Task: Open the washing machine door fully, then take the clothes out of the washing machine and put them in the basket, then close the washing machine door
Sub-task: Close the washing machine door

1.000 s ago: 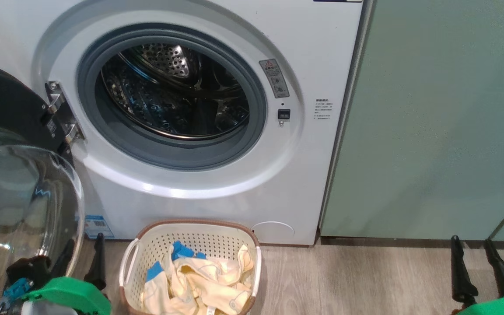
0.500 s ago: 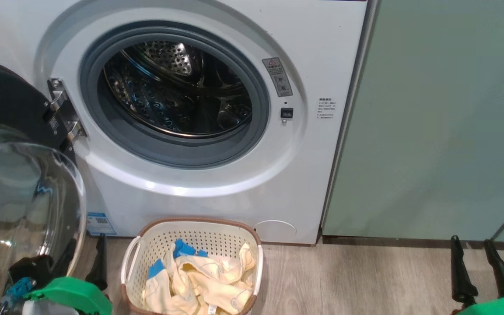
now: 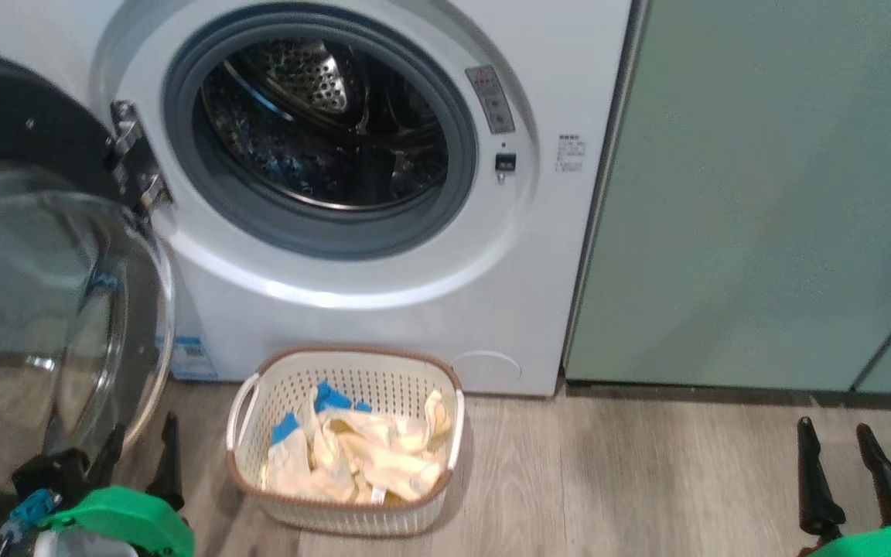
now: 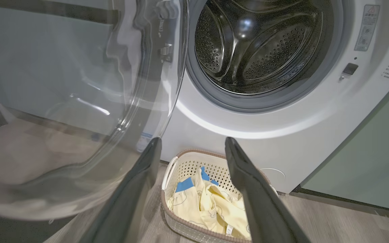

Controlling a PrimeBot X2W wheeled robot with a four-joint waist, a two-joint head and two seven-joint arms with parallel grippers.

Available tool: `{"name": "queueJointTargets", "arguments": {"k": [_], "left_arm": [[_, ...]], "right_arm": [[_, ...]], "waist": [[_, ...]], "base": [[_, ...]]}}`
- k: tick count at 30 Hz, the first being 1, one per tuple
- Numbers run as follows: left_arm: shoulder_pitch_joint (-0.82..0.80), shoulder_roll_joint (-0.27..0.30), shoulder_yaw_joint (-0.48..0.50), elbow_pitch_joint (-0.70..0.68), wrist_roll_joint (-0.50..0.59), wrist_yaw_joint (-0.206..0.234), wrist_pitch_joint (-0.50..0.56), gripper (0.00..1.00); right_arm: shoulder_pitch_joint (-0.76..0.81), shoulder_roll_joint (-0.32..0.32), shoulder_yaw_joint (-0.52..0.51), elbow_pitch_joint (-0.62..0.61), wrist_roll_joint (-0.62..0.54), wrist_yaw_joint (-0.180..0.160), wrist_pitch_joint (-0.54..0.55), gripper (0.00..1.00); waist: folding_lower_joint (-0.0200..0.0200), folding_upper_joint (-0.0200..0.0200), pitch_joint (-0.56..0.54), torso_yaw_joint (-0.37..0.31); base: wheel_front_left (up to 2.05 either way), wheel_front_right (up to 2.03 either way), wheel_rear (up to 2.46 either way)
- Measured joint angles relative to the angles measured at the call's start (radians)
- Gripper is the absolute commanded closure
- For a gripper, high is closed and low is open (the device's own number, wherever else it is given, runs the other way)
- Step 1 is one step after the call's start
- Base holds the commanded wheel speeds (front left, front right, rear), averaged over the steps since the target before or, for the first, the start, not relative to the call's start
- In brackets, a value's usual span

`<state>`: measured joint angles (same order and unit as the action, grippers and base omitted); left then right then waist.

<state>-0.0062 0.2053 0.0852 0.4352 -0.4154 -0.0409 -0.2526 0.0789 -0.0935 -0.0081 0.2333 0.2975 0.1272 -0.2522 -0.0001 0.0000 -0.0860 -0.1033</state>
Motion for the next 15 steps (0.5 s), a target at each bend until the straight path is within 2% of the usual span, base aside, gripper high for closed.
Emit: {"name": "queueJointTargets", "arguments": {"k": [8,15], "left_arm": [[-0.001,-0.001,0.001,0.006,-0.006,-0.002,0.000,0.00],[0.000,-0.001,0.003,0.015,-0.004,-0.005,0.000,0.00]], "right_arm": [[0.000,0.000,-0.004,0.000,0.000,0.000,0.000,0.00],[0.004,0.001,-0.007,0.000,0.000,0.000,0.000,0.00]], "waist": [[-0.0001,0.0000,0.001,0.005],[-0.0001,0.0000,0.001,0.015]], "base": [[-1.92,1.91,0.01],[-1.04,1.04,0.00]]}}
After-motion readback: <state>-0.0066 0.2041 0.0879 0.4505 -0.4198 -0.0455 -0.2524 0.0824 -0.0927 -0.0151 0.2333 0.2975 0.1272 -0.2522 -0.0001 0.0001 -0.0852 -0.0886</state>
